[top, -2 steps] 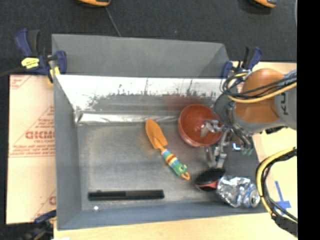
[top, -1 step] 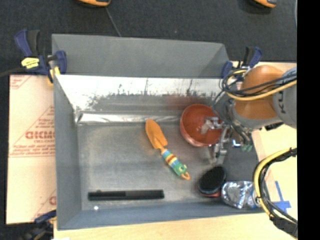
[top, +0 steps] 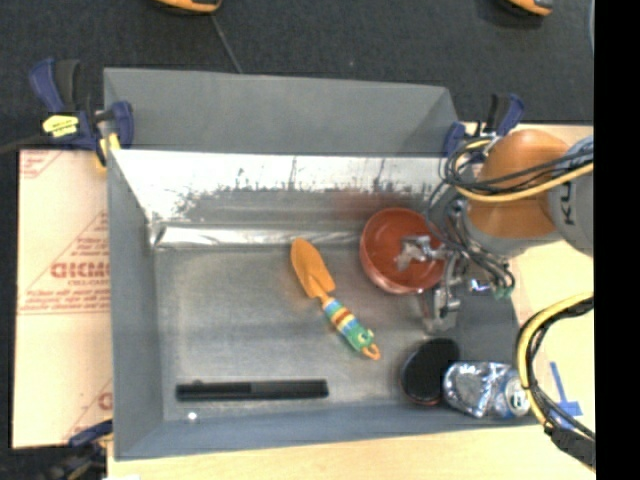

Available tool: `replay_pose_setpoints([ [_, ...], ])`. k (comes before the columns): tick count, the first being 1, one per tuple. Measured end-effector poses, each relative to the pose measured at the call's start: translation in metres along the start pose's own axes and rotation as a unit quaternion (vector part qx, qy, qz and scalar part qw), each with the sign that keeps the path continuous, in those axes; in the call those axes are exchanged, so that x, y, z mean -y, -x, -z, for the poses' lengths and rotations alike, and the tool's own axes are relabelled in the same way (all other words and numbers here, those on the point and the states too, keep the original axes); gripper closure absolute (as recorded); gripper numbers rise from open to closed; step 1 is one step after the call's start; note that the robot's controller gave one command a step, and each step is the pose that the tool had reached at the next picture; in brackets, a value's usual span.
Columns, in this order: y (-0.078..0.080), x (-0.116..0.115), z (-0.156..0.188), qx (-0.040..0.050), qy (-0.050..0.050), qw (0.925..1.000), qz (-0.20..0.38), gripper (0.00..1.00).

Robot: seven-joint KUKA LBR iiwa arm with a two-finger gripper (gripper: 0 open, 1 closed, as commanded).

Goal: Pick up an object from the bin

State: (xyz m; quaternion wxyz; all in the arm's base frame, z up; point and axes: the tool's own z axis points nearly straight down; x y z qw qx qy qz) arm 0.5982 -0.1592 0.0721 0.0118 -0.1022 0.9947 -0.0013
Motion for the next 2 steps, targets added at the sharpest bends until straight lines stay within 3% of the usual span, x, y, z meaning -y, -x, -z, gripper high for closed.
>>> replay_pose_setpoints([
  [1, -0.023, -0.007, 0.019, 0.0013, -0.001, 0.9953, -0.097, 0.0],
  [2, -0.021, -0.003, 0.002, 0.0044, 0.0, 0.9968, -0.08, 0.0],
])
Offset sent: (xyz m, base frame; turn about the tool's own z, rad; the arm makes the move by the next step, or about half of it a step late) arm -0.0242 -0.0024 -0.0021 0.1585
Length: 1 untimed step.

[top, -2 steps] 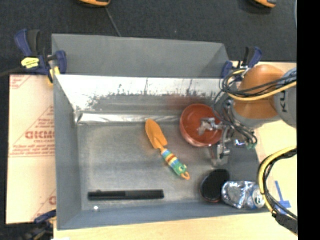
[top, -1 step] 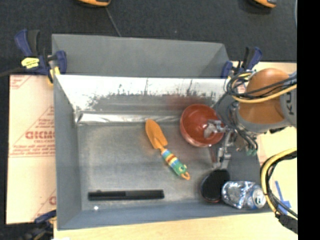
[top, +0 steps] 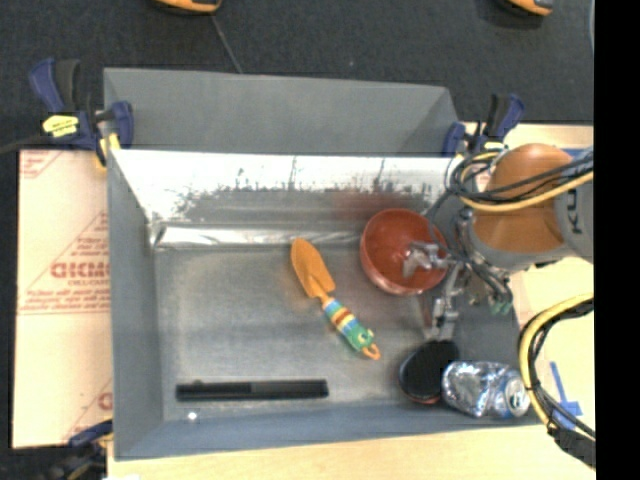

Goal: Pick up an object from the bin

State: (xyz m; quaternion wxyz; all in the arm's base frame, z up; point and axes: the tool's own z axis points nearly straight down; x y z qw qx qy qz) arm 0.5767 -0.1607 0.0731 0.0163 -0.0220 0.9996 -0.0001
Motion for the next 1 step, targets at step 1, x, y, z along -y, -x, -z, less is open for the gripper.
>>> replay_pose_setpoints([
  [1, 0.0094, -0.0043, 0.0033, 0.0065, 0.0, 0.9998, -0.018, 1.0],
])
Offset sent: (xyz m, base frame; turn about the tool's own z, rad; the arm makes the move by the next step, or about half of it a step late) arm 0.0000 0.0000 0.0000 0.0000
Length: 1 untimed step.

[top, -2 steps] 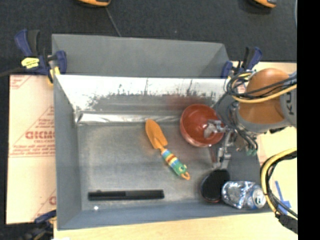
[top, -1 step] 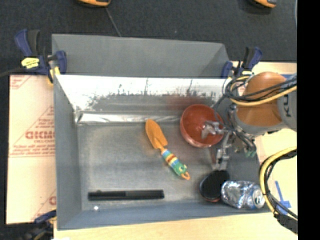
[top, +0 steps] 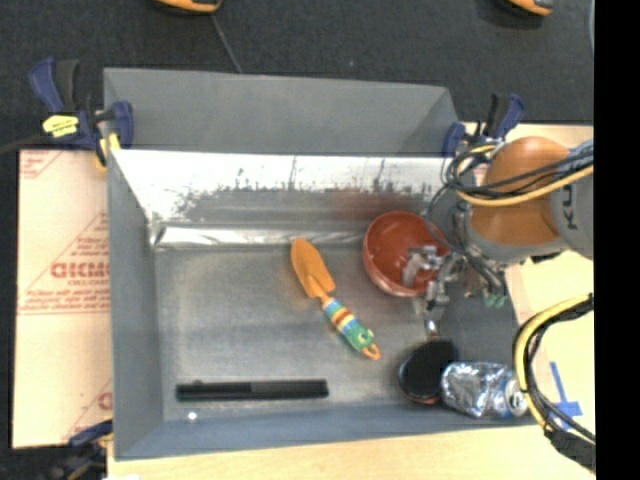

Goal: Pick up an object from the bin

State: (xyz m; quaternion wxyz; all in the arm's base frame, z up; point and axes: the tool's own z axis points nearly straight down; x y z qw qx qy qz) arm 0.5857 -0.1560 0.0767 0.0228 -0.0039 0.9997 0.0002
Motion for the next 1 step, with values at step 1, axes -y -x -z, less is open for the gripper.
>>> replay_pose_setpoints([
  [1, 0.0, 0.0, 0.0001, 0.0, 0.0, 1.0, 0.0, 1.0],
])
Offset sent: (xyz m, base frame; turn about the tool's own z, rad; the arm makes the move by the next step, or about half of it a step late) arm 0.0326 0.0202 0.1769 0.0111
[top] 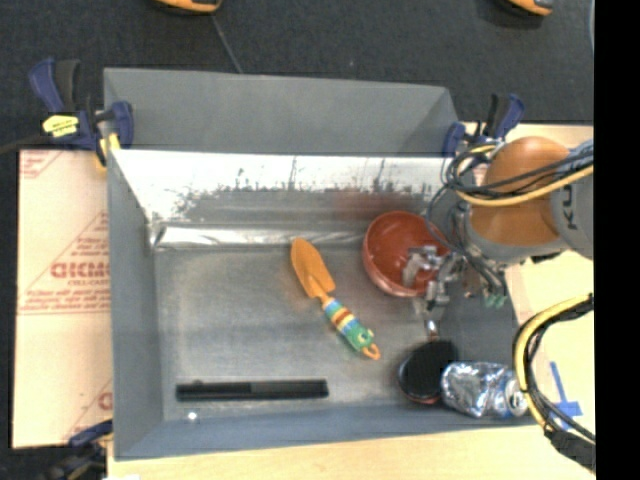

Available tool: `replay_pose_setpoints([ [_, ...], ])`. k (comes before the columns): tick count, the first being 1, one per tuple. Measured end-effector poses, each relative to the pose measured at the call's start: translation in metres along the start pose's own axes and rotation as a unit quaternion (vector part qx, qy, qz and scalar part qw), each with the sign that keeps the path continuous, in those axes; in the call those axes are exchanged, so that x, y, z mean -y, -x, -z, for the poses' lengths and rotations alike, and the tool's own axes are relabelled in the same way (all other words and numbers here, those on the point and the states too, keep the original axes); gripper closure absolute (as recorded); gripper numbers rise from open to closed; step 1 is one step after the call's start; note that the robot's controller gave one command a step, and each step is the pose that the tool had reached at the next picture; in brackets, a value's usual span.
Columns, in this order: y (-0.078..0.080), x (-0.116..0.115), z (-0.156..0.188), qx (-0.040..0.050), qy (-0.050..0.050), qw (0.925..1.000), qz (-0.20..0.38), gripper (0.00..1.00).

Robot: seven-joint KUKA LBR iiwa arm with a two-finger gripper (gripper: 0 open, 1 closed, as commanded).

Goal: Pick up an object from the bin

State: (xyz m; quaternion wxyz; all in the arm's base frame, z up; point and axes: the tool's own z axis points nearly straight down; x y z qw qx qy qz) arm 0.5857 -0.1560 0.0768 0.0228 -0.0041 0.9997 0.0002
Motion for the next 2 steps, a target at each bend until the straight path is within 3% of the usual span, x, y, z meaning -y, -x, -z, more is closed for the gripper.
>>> replay_pose_setpoints([
  [1, 0.011, -0.006, 0.06, -0.0072, 0.0, 1.0, -0.002, 1.0],
  [2, 0.009, -0.038, 0.141, -0.0057, 0.001, 0.9998, -0.018, 1.0],
])
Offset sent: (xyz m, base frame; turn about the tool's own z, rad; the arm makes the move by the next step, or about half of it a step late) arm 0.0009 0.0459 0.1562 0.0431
